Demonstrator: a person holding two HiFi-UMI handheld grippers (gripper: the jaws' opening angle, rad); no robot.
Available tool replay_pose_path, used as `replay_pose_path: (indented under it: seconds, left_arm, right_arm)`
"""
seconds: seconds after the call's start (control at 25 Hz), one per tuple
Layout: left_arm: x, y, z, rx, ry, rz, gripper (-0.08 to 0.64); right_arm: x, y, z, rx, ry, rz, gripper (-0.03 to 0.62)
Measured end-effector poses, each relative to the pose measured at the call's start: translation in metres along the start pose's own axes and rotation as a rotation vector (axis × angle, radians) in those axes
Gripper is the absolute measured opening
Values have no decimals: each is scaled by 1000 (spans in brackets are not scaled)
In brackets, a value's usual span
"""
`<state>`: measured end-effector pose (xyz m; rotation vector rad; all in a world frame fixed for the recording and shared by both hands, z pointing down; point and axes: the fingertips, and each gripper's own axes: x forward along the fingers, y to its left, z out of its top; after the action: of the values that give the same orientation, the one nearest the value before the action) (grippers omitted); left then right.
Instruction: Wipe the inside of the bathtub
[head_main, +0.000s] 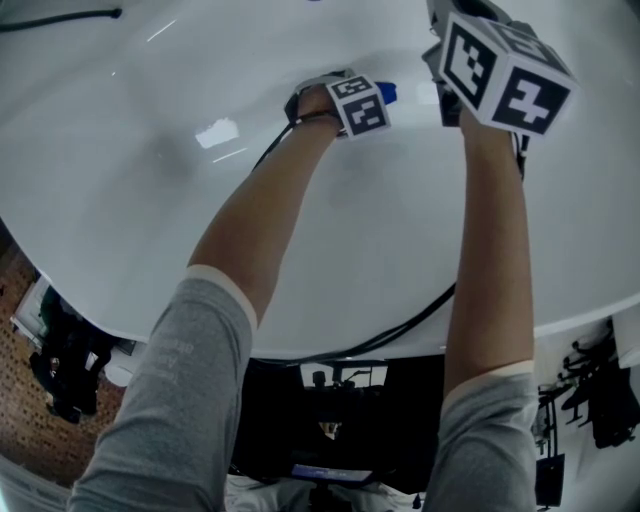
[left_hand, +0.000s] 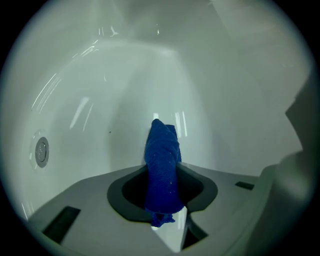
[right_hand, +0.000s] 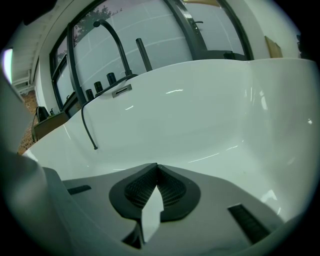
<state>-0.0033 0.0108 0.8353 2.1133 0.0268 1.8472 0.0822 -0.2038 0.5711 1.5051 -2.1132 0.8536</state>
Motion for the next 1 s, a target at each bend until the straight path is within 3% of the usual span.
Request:
replay_pose_path:
  seconds: [0.36, 0.48, 0.64, 0.72, 1.0]
  left_arm:
    - [10, -50, -16, 3, -4, -138, 130]
    - [8, -45, -17, 27, -6, -119, 130]
    - [3, -4, -23, -4, -16, 7, 130]
    - [0, 14, -33, -20, -5, 34, 130]
    - [3, -3, -37, 6, 1, -38, 130]
  right_arm:
    - [2, 6, 5, -20, -5, 4, 6]
    - [2, 5, 6, -26, -3, 3, 6]
    - [3, 2, 7, -25, -6, -5, 6]
    - [5, 3, 7, -27, -5, -6, 6]
    - [6, 3, 8, -43, 1, -10, 6]
